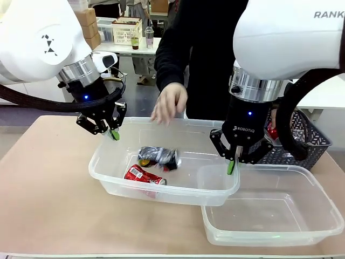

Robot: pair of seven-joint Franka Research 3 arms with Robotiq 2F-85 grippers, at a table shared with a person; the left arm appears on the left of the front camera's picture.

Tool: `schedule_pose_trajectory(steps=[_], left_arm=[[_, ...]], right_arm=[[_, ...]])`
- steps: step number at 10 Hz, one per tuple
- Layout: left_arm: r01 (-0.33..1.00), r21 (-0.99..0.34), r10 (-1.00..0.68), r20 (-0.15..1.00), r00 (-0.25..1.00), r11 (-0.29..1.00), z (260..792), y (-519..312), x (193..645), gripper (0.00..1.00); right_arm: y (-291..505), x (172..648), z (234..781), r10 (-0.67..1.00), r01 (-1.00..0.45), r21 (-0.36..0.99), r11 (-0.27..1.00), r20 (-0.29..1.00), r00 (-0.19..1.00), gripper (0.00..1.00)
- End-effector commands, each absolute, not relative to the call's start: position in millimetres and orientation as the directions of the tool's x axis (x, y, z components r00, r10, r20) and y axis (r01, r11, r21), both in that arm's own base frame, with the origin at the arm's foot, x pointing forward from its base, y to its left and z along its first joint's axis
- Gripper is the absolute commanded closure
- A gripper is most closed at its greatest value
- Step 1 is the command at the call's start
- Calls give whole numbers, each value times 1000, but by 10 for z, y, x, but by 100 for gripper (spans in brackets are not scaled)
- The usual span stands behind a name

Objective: Sort the waste into each basket.
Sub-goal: Offer the picked Organizing box to the human.

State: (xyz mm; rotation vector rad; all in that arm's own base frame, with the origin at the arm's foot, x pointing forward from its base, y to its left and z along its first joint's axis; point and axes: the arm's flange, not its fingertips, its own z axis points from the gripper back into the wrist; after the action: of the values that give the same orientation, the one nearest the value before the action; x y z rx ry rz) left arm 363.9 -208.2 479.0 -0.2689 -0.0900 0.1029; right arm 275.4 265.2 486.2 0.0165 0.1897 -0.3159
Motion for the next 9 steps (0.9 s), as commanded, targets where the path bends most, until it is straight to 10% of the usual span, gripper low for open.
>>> schedule_pose_trajectory(steps=[1,9], left_arm=[[-125,-293,152,71,986,948,4850,-2081,3672,94],[-125,-293,152,71,986,948,4850,-2081,3672,94]], right_arm=[[2643,2756,4872,-321,324,-12,946,-185,929,95],[2643,2756,4872,-321,324,-12,946,-185,929,95]])
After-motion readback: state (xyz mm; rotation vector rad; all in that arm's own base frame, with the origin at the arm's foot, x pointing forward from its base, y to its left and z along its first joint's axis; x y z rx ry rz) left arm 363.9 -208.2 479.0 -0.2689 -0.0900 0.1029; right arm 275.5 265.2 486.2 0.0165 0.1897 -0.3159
